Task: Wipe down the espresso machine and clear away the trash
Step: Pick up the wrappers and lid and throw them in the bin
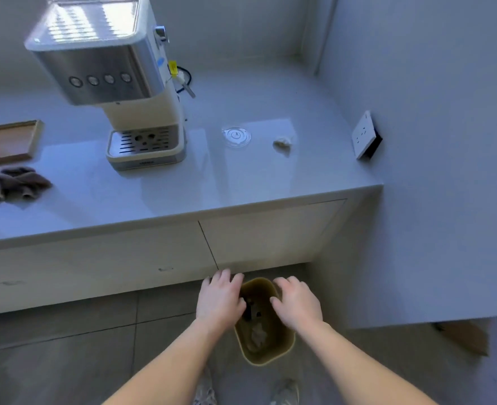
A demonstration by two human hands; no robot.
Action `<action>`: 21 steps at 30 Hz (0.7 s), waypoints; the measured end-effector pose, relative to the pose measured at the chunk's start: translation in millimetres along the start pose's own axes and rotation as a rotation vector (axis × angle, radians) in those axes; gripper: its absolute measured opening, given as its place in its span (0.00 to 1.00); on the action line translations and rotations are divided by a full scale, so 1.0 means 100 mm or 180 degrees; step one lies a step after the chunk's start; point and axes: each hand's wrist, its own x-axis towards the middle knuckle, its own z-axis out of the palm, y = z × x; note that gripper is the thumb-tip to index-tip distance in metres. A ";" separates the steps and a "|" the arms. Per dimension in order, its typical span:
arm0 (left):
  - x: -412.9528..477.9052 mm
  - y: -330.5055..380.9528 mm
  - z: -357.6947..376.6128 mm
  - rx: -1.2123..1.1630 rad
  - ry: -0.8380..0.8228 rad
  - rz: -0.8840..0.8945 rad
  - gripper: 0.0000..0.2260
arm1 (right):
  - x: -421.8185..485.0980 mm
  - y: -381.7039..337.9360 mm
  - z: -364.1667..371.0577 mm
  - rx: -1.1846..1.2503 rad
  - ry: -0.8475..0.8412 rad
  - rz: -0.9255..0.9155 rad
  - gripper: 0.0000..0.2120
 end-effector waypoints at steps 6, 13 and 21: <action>-0.17 0.19 -0.60 -0.0057 0.0253 -0.0115 0.22 | -0.13 -0.18 -0.60 0.0072 0.0242 -0.0141 0.22; -0.13 0.39 -1.14 0.0010 0.0651 -0.0145 0.24 | -0.06 -0.27 -1.16 -0.0002 0.0434 -0.0515 0.22; 0.24 0.24 -1.68 0.0110 0.0859 -0.0065 0.22 | 0.37 -0.57 -1.73 -0.0013 0.0636 -0.0545 0.21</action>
